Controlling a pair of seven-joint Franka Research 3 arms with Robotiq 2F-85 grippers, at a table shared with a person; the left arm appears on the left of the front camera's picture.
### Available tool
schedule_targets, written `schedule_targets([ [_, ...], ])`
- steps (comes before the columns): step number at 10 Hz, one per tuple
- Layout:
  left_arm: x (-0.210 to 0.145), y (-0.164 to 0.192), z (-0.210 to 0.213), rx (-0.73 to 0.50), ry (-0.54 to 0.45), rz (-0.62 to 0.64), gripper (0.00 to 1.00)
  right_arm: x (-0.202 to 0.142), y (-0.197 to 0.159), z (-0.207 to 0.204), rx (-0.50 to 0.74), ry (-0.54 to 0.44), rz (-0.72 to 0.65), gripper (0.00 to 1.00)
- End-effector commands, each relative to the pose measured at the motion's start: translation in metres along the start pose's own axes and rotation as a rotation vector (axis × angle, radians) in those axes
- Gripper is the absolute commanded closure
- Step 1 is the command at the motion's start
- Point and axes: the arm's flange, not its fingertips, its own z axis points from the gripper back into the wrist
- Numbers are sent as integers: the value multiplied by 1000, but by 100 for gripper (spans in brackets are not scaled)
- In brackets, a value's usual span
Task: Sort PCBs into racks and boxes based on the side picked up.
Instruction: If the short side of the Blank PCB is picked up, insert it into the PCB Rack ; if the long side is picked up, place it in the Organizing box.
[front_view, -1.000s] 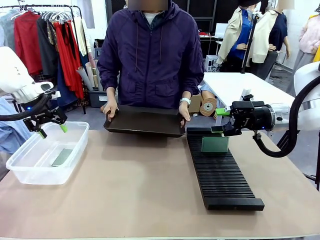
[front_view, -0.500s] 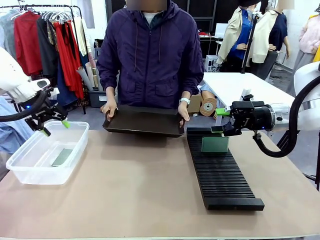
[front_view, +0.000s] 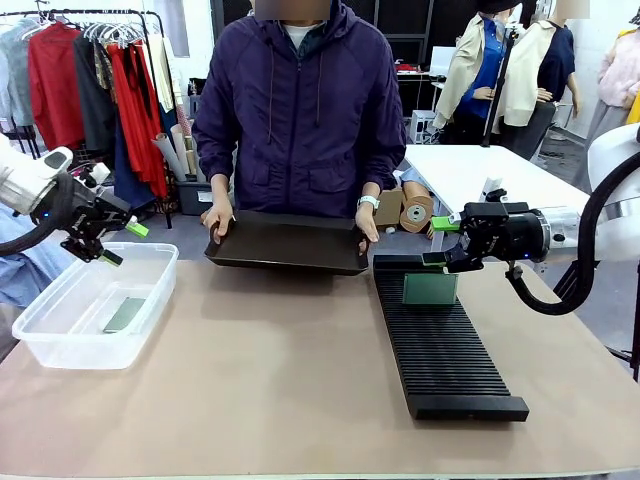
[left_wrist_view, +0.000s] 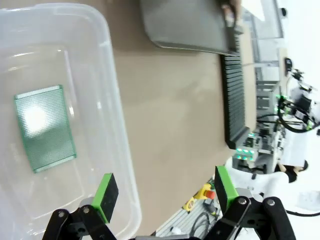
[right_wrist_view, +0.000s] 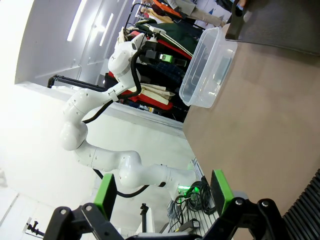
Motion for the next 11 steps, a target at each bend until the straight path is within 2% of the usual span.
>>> schedule_targets([
  [1, -16, 1, 4, -105, -4, -41, 0, 0, 2, -1, -1, 4, 17, 0],
  [3, -23, -2, 3, -236, -16, -62, 0, 0, 2, -1, -1, 4, 17, 0],
  [6, -23, -3, 0, -345, -24, -71, 0, 0, 2, -1, -1, 4, 17, 0],
  [11, -19, 0, -4, -406, -11, -30, 0, 0, 2, -1, -1, 4, 17, 0],
])
